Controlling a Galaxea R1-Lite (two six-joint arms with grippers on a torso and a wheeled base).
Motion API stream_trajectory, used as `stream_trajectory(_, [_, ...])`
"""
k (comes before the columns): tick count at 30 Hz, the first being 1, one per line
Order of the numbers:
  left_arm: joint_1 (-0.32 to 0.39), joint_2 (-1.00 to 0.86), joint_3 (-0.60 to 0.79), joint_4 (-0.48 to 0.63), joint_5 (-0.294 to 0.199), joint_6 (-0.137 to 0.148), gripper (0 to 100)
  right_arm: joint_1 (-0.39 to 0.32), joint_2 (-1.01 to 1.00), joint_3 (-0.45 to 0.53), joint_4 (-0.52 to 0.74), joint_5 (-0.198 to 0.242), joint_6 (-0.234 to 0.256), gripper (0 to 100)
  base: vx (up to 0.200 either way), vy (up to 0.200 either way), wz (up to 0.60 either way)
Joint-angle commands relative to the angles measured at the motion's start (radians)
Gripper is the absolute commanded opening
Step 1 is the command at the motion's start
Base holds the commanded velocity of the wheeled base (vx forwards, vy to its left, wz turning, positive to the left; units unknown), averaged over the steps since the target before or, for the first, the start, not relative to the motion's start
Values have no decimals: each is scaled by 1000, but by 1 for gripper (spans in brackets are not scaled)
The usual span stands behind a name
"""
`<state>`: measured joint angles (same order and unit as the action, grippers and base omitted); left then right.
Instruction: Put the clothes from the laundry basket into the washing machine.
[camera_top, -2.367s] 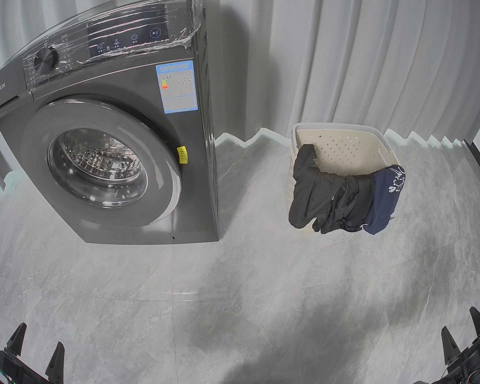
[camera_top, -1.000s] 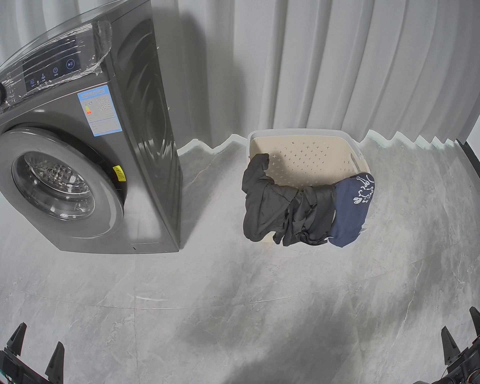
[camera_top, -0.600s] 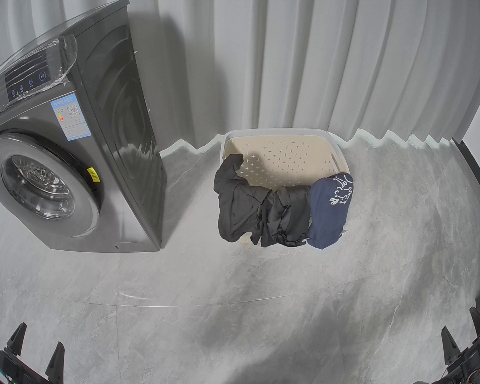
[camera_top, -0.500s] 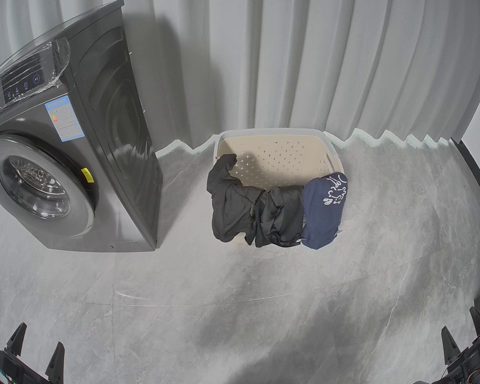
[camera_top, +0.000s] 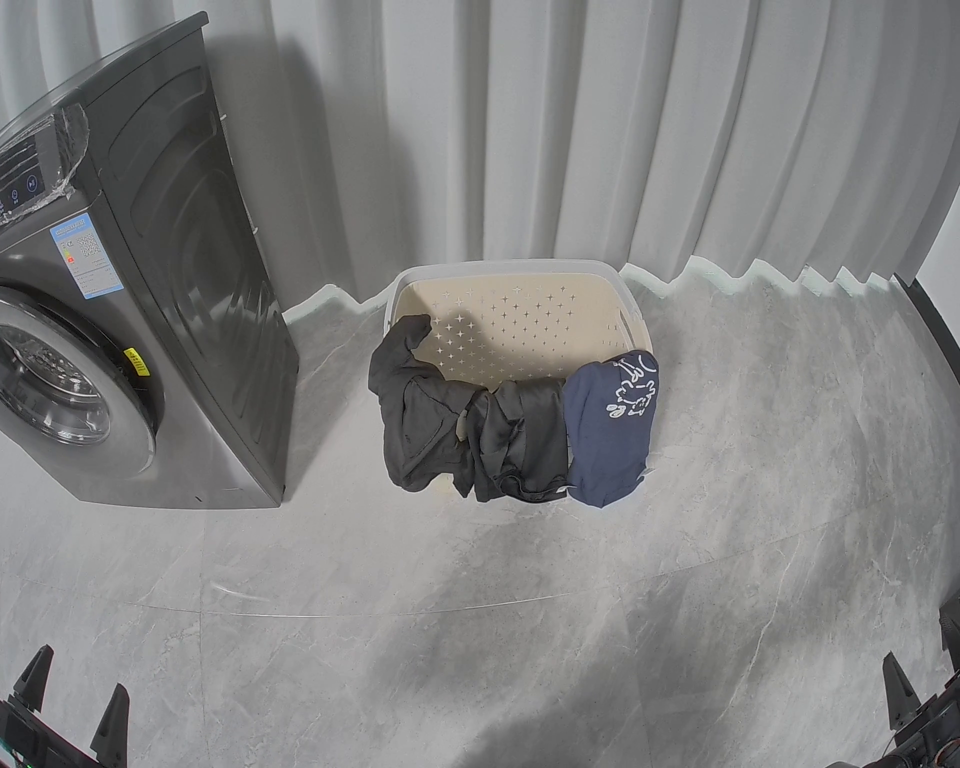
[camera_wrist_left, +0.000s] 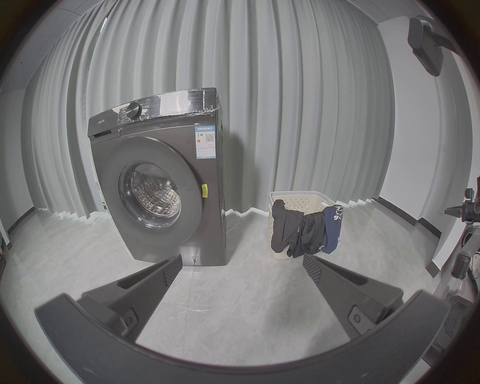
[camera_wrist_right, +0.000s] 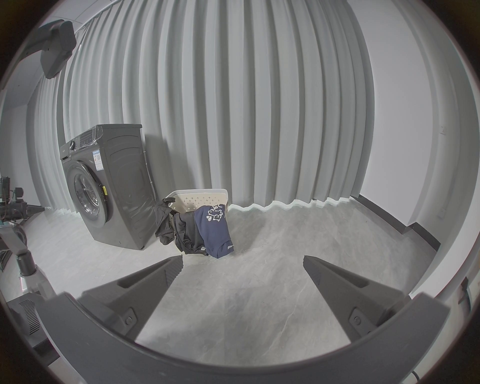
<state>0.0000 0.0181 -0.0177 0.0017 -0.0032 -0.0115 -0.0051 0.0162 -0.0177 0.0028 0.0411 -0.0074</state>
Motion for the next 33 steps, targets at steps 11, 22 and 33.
stream_trajectory(11, [2, -15, 16, 0, 2, -2, 100, 1, -2, 16, 0, 0, 0, 100, 200, 0, 0])
stream_trajectory(22, [0, -15, 16, 0, 2, -2, 100, 1, -2, 16, 0, 0, 0, 100, 127, 0, 0])
stream_trajectory(33, [2, -15, 16, 0, 2, -4, 100, 1, -2, 16, 0, 0, 0, 100, 0, -109, 0])
